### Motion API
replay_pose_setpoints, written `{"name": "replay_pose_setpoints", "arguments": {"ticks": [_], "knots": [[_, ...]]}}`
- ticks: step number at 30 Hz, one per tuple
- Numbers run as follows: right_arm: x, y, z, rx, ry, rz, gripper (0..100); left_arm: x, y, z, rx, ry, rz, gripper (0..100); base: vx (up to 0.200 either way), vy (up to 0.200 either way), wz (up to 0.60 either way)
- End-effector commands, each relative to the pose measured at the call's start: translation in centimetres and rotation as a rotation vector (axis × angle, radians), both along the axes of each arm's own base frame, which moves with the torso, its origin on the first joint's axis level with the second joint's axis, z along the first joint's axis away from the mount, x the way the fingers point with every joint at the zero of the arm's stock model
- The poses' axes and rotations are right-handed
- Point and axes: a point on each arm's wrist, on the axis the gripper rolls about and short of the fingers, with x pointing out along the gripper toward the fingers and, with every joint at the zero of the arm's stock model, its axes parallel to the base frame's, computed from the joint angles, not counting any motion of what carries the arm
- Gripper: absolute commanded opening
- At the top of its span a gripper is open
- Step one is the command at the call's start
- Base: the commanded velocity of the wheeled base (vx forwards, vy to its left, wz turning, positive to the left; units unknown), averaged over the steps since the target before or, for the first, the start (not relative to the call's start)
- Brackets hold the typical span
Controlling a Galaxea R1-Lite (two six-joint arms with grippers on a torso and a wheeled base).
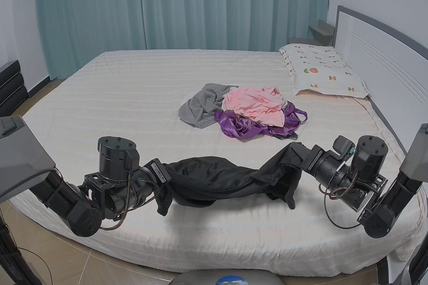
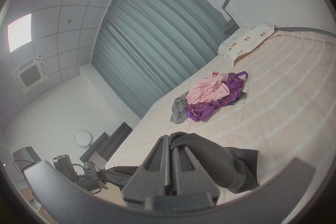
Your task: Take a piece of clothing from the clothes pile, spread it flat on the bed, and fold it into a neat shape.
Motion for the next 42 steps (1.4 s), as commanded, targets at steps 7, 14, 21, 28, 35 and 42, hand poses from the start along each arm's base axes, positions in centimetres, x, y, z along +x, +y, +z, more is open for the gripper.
{"name": "replay_pose_setpoints", "arguments": {"ticks": [7, 14, 21, 28, 35, 42], "knots": [[-0.2, 0.2, 0.2, 0.003, -0.004, 0.012, 0, 0.3, 0.0, 0.2, -0.014, -0.009, 0.014, 0, 0.0, 0.0, 0.0], [-0.2, 0.3, 0.3, 0.016, -0.005, 0.01, 0, 0.7, 0.6, 0.6, -0.062, -0.013, 0.051, 0, 0.0, 0.057, 0.0], [0.0, 0.3, 0.1, 0.016, 0.002, 0.009, 0, 0.6, 0.6, 0.7, -0.063, -0.017, 0.049, 0, 0.0, 0.2, 0.0], [0.4, 0.2, -0.2, 0.072, 0.035, 0.002, 0, 0.4, 0.5, 0.9, -0.063, -0.02, 0.042, 0, 0.0, 0.2, 0.0], [0.5, 0.3, -0.1, 0.078, 0.028, -0.004, 0, 0.1, 0.5, 1.4, -0.07, -0.035, 0.037, 0, 0.0, 0.2, 0.0], [0.6, 0.0, 0.1, 0.086, 0.006, -0.015, 0, 0.0, 0.5, 1.4, -0.068, -0.033, 0.037, 0, 0.0, 0.2, 0.0]]}}
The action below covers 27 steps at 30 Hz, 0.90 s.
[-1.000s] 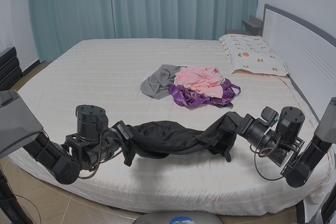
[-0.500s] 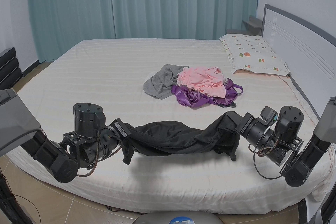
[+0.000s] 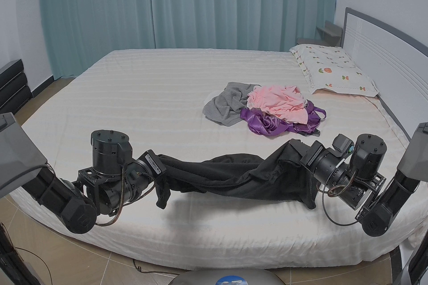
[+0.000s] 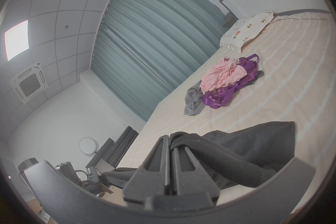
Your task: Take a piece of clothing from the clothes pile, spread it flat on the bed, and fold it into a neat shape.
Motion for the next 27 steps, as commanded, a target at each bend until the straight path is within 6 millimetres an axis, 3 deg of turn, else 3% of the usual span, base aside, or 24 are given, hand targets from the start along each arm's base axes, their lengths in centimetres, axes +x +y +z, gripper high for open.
{"name": "replay_pose_setpoints", "arguments": {"ticks": [1, 27], "knots": [[0.13, -0.27, 0.07, 0.004, -0.014, -0.008, 0, -0.05, 0.01, 0.1, -0.002, -0.003, 0.0, 0, 0.0, 0.2, 0.0], [0.26, -0.51, 0.31, 0.011, -0.024, -0.013, 0, -0.14, 0.06, 0.31, -0.005, -0.008, 0.002, 0, 0.0, 0.2, 0.0]]}}
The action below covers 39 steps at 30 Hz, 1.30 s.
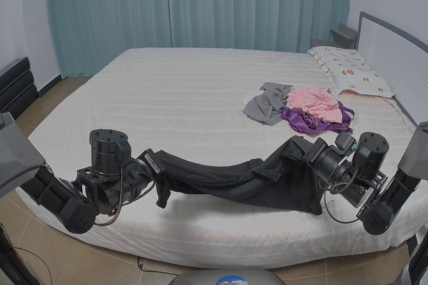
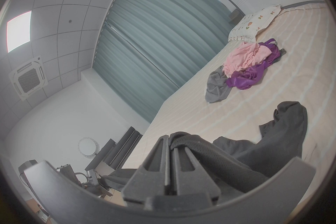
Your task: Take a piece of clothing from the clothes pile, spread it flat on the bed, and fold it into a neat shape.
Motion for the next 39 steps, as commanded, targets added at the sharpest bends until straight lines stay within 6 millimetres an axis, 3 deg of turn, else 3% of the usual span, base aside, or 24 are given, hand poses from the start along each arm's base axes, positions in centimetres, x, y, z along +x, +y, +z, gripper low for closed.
{"name": "replay_pose_setpoints", "arguments": {"ticks": [1, 27, 33, 39], "knots": [[0.0, 0.0, 0.1, 0.002, -0.002, -0.001, 0, 0.0, 0.0, 0.1, -0.002, -0.003, 0.002, 0, 0.0, 0.2, 0.0], [-0.1, 0.2, 0.0, 0.001, -0.015, 0.0, 0, -0.3, 0.2, -0.3, 0.008, 0.012, 0.011, 0, 0.0, 0.2, 0.0], [-1.3, 0.1, 0.8, -0.001, -0.024, 0.012, 0, -1.6, 0.7, -0.3, 0.015, 0.021, 0.005, 0, 0.0, 0.0, 0.0], [-2.7, -0.4, 0.0, -0.035, 0.011, 0.016, 0, -2.7, 1.2, -0.8, 0.031, 0.047, 0.008, 0, 0.0, 0.0, 0.0]]}}
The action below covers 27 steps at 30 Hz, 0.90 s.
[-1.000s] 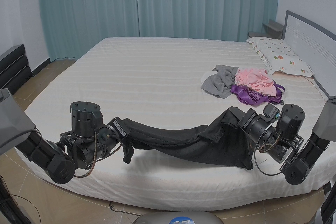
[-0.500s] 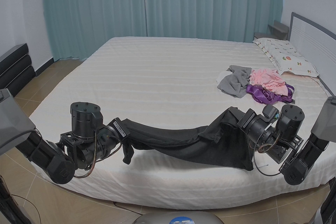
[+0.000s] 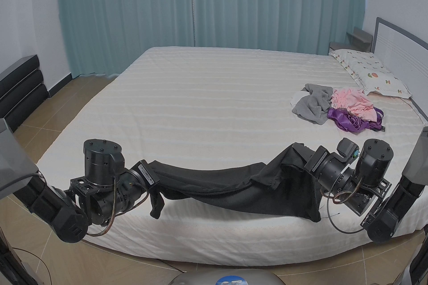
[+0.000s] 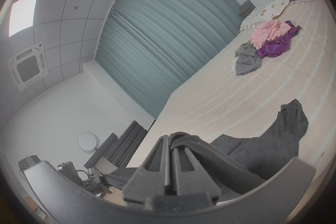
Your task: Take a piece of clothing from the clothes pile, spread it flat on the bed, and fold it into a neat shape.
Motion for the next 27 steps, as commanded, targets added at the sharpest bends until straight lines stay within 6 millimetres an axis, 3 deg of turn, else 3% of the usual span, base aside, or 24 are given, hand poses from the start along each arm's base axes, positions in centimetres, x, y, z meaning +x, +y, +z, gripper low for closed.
{"name": "replay_pose_setpoints", "arguments": {"ticks": [1, 9, 12, 16, 20, 22, 27], "knots": [[-1.2, -0.5, 0.1, -0.006, 0.003, 0.004, 0, -1.1, 0.3, 0.0, 0.005, 0.008, -0.005, 0, -0.2, 0.0, 0.0], [-4.3, -1.4, 2.1, 0.01, -0.04, 0.029, 0, -3.1, 0.2, 1.9, -0.008, -0.043, -0.025, 0, -0.2, 0.0, 0.0], [-6.0, -2.1, 3.8, 0.036, -0.097, 0.039, 0, -4.5, 0.1, 3.0, 0.017, -0.089, -0.027, 0, -0.2, 0.0, 0.0], [-7.6, -2.9, 5.2, 0.045, -0.163, 0.039, 0, -5.4, 0.3, 4.1, 0.042, -0.127, -0.036, 0, 0.0, 0.0, 0.0], [-9.3, -4.0, 7.5, 0.032, -0.28, 0.03, 0, -6.7, 1.3, 7.2, 0.037, -0.22, -0.021, 0, 0.0, 0.0, 0.0], [-9.9, -4.4, 9.7, 0.013, -0.351, 0.017, 0, -7.3, 1.7, 9.2, 0.056, -0.253, -0.03, 0, 0.0, 0.0, 0.0], [-9.8, -4.4, 14.4, 0.037, -0.417, -0.011, 0, -6.9, 1.8, 12.7, 0.047, -0.281, -0.02, 0, 0.0, 0.0, 0.0]]}}
